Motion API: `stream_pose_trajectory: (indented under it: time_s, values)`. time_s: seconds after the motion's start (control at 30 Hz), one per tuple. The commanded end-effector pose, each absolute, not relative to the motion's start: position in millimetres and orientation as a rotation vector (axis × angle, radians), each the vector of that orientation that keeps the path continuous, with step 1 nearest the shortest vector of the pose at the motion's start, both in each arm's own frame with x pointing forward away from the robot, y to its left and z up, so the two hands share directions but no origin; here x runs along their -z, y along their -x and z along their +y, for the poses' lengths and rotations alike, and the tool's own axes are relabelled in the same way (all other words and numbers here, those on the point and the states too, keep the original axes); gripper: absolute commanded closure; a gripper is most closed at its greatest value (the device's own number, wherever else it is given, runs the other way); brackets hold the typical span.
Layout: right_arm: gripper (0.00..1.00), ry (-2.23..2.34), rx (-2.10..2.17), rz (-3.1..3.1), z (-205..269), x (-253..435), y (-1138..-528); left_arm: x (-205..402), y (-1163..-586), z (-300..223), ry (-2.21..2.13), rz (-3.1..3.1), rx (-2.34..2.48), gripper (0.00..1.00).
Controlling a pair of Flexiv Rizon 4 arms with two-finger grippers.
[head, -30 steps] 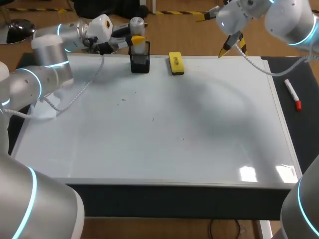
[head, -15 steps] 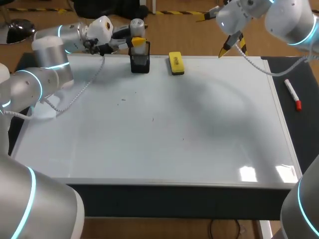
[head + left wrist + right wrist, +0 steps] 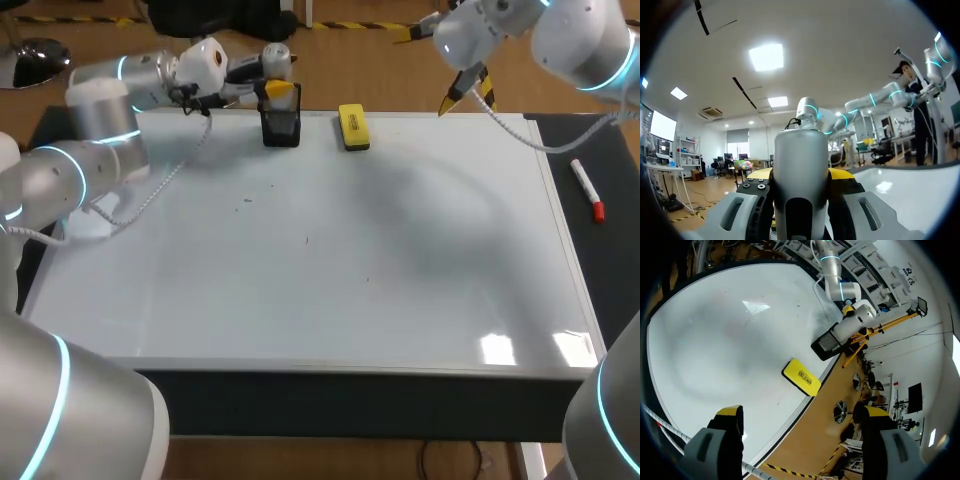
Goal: Pick up the inspection probe, press it on each red-marked spot on the whiteboard one by one, put down the probe, pick up the eraser, and wipe off all the red marks.
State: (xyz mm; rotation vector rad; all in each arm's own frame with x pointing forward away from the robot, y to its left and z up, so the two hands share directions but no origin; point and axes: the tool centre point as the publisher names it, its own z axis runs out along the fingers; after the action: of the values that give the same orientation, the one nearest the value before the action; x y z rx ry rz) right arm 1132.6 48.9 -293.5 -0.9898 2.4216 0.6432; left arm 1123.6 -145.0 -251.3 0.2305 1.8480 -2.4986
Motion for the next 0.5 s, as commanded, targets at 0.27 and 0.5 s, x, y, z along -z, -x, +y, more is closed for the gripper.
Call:
stream_pose_trajectory:
  time_s: [0.27, 0.5]
  values:
    - [0.00, 0.994, -0.639, 2.424, 49, 293, -1133, 250, -1124, -147, -0.245, 1.820, 2.475, 1.00]
    - [0.00, 0.994, -0.639, 2.424, 49, 293, -1133, 239, -1124, -149, -0.232, 1.826, 2.450, 1.00]
